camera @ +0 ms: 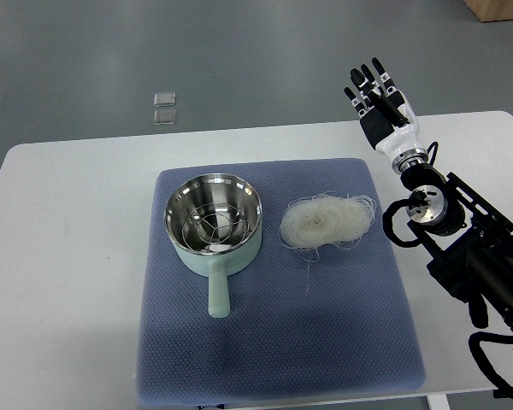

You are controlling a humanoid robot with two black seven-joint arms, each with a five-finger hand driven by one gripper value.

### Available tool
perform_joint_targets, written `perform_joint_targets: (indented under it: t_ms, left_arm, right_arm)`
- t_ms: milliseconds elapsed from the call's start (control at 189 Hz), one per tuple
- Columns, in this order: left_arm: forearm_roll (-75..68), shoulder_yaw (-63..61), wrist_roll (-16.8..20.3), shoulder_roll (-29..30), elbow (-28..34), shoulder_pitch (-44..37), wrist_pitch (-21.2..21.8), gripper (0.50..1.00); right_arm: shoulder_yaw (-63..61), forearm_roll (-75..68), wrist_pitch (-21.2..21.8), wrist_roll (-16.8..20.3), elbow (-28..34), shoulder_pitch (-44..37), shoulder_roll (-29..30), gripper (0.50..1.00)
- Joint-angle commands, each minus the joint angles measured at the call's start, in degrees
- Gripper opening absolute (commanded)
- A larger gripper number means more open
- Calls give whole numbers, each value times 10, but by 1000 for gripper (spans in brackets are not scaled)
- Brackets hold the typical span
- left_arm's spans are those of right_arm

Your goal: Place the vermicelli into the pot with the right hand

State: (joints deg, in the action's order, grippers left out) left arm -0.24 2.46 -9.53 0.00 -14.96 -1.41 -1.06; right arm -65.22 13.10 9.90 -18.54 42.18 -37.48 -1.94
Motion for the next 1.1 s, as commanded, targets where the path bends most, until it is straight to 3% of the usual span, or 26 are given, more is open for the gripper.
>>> perform_joint_targets:
  t_ms: [0, 334, 519, 700, 837, 1097]
  left_arm:
    - [1, 1, 0, 0, 1, 0, 0, 1000]
    - [1, 1, 0, 0, 0, 0, 0, 1000]
    - [1, 2, 1, 0, 0, -2, 0, 1000]
    - [1, -1, 1, 0, -21, -2, -1, 1000]
    - [0, -1, 0, 0, -24, -2, -1, 1000]
    - [-1, -4, -2, 0, -22, 1, -1, 1000]
  right_arm:
    - [0, 0, 0, 0, 0, 0, -2, 977]
    - [5, 10, 4, 2, 0, -9, -15, 977]
    - [74, 44, 17, 18, 8, -42, -81, 977]
    - [240, 158, 27, 44, 38, -118, -165, 977]
    - [423, 312, 76, 54, 79, -236, -259, 977]
    - [827, 388, 122, 54, 90, -501, -269, 977]
